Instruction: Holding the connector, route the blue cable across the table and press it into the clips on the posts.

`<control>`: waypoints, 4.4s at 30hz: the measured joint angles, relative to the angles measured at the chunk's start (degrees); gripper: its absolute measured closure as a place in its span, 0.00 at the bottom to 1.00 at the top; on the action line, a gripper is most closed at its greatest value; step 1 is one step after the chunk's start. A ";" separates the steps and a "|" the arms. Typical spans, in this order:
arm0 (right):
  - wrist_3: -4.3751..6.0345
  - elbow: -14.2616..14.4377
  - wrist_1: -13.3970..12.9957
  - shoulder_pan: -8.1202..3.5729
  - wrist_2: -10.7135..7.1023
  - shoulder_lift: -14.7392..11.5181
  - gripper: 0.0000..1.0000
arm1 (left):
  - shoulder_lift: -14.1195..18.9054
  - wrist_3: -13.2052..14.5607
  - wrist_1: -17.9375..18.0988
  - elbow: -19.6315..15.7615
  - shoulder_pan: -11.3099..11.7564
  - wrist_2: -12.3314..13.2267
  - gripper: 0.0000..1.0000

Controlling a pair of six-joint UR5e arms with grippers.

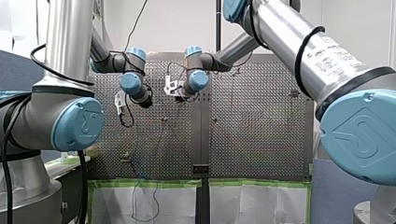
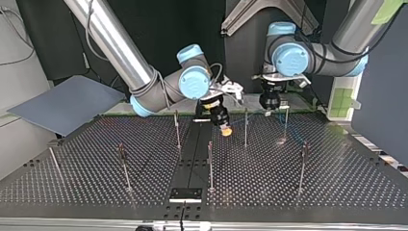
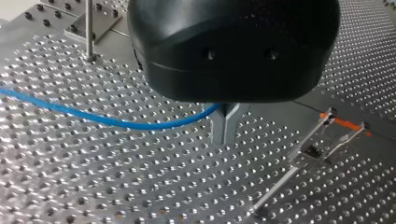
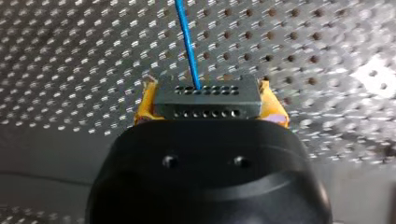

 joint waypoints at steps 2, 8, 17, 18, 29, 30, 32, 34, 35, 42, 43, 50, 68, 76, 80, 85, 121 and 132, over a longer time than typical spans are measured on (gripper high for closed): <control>0.04 1.11 -0.35 -0.08 0.05 0.01 1.00 | -1.03 -0.99 1.07 -0.01 -0.37 0.02 0.99; 0.58 2.96 -1.60 -0.11 -0.14 0.77 1.00 | -4.27 -2.97 4.30 -0.06 -1.15 -0.26 0.99; 0.05 3.37 -1.57 -0.27 -0.32 2.27 1.00 | -5.68 -4.65 8.57 -1.40 -1.27 -1.86 0.99; 0.10 3.37 -1.55 -0.30 -0.34 2.33 1.00 | -5.78 -4.67 9.01 -1.58 -1.25 -1.81 0.99; 1.25 3.90 -1.48 -1.01 -0.64 3.53 1.00 | -10.62 -4.02 13.69 -2.03 -1.20 -0.15 0.99; 1.24 3.91 -1.46 -1.01 -0.71 3.75 1.00 | -10.95 -4.10 13.90 -2.04 -1.12 -0.15 0.99; 1.18 3.91 -1.46 -1.03 -0.77 4.28 1.00 | -11.42 -4.20 14.20 -2.07 -0.95 -0.19 0.99; 1.19 3.92 -1.49 -1.05 -0.78 4.64 1.00 | -11.63 -4.24 14.36 -2.07 -0.85 -0.29 0.99; 1.19 3.92 -1.52 -1.06 -0.78 4.73 1.00 | -11.67 -4.24 14.41 -2.07 -0.84 -0.33 0.99; 1.32 3.92 -1.58 -1.42 -0.84 4.97 1.00 | -11.90 -4.79 16.11 -2.07 -0.55 0.18 0.99; 1.33 3.92 -1.59 -1.52 -0.88 4.99 1.00 | -12.18 -5.24 16.59 -2.07 -0.46 0.52 0.99; 1.33 3.92 -1.66 -2.16 -0.95 5.07 1.00 | -14.93 -6.37 18.99 -1.97 0.11 1.67 0.99; 0.49 3.71 -2.62 -3.78 -2.54 5.09 1.00 | -18.58 -9.22 20.54 3.38 2.85 6.05 0.99; 0.30 3.43 -2.72 -4.92 -2.95 5.08 1.00 | -21.34 -10.28 19.63 7.54 5.57 7.04 0.99; 0.30 3.17 -2.73 -5.56 -3.00 5.08 1.00 | -21.44 -9.78 19.36 9.30 6.72 8.68 0.99; 0.30 2.81 -2.73 -5.98 -3.62 5.07 1.00 | -21.43 -8.44 19.68 10.00 6.64 10.35 0.71; 0.30 2.44 -2.47 -7.40 -4.01 5.03 1.00 | -9.76 3.89 2.58 0.66 -0.40 -5.53 0.00; 0.30 2.49 -2.38 -7.62 -4.12 4.98 1.00 | -4.03 0.50 0.37 -0.44 -5.81 -8.13 0.00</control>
